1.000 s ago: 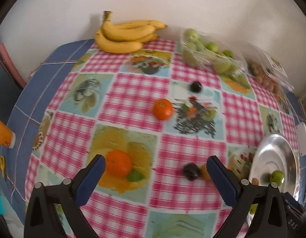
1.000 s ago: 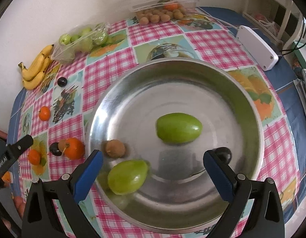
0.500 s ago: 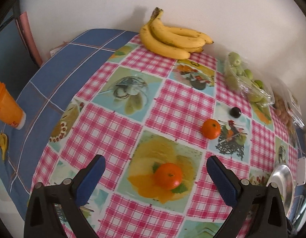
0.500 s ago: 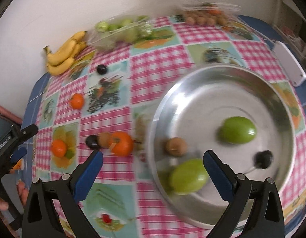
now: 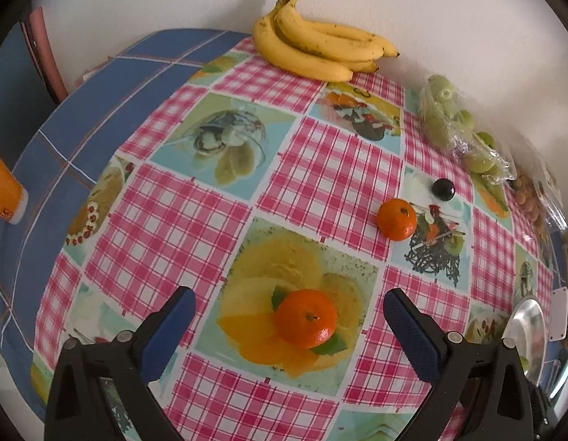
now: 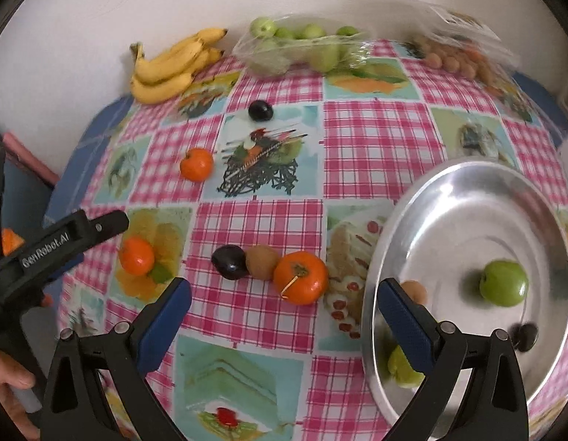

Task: Organize fruits
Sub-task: 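Withdraw both tools from the bowl toward the tangerines on the cloth, then grasp the tangerine with the right tool while the left tool grasps another tangerine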

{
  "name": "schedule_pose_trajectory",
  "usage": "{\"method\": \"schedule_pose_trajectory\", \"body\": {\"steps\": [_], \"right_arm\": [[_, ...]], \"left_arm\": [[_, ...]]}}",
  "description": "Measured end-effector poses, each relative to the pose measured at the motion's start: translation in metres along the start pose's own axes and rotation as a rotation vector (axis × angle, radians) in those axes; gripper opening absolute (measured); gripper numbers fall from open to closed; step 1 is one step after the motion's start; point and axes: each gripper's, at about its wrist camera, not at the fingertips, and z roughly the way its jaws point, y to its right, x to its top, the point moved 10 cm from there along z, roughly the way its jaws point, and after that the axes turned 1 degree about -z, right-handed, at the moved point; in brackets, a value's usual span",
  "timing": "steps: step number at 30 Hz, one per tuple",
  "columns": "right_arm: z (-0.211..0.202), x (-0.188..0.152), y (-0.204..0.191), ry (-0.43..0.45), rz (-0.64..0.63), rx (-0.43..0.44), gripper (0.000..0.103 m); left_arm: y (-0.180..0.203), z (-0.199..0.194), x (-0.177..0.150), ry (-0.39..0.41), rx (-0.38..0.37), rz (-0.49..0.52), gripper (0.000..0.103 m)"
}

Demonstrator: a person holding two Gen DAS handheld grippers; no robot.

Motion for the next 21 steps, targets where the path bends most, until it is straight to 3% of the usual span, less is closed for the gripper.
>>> {"method": "schedule_pose_trajectory", "body": {"steps": [9,11,12,13,15,18,21], "right_arm": [[0.009,0.012,-0.006,0.0,-0.101,-0.053,0.099],[0.012,0.014,-0.004,-0.004,-0.105,-0.067,0.084],[0.013,0.015,-0.004,-0.006,-0.106,-0.071,0.07],[0.015,0.014,-0.002,-0.012,-0.106,-0.078,0.066],[0.019,0.013,0.0,-0.02,-0.108,-0.085,0.064],[0.024,0.011,0.002,-0.036,-0.112,-0.097,0.051],[0.027,0.007,0.002,-0.052,-0.11,-0.094,0.048]], "left_arm": [[-0.003,0.018,-0.009,-0.101,0.004,-0.017,0.102],[-0.002,0.019,-0.011,-0.107,0.004,-0.012,0.1],[-0.001,0.02,-0.011,-0.107,0.002,-0.01,0.098],[0.0,0.02,-0.011,-0.108,-0.003,-0.006,0.093],[0.003,0.021,-0.011,-0.11,-0.007,0.003,0.086],[0.006,0.024,-0.013,-0.123,-0.022,0.013,0.077],[0.007,0.028,-0.014,-0.132,-0.023,0.017,0.068]]}}
